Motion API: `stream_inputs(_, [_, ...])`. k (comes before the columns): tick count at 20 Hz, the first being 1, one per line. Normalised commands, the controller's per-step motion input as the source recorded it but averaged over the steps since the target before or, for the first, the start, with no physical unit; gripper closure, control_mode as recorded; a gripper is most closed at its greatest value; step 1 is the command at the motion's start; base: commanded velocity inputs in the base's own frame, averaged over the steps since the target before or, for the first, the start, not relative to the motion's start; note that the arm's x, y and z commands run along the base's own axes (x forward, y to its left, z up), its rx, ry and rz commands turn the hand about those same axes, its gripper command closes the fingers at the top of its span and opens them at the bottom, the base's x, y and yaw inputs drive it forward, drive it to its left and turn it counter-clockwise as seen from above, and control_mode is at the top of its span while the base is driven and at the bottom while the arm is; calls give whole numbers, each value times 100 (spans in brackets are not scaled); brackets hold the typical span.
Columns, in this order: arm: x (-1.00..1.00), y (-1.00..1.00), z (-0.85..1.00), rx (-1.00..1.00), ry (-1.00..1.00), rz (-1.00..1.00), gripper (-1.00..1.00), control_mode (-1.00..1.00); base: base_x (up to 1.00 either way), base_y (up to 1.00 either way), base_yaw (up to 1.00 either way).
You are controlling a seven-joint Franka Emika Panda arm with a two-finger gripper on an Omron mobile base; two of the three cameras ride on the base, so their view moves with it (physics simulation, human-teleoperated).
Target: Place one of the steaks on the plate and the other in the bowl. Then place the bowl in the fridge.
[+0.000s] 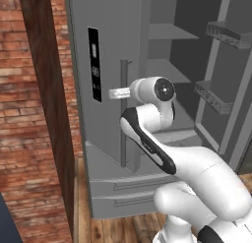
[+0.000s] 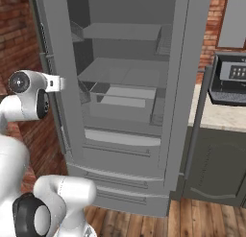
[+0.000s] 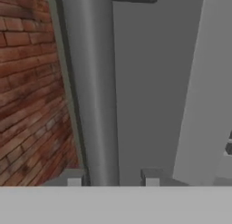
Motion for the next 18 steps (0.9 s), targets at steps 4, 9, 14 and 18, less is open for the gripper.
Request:
stream_inputs(4, [-67,-10,45,0,0,-3,-100,-100,0,0,0])
stream_inputs(9, [-78,-57,51,0,0,-5,-100,-100,0,0,0])
stream_inputs(14, [-35,-87,51,1,0,0,-100,-100,0,0,0])
stream_inputs(18, [5,-69,41,13,0,1,-100,-100,0,0,0])
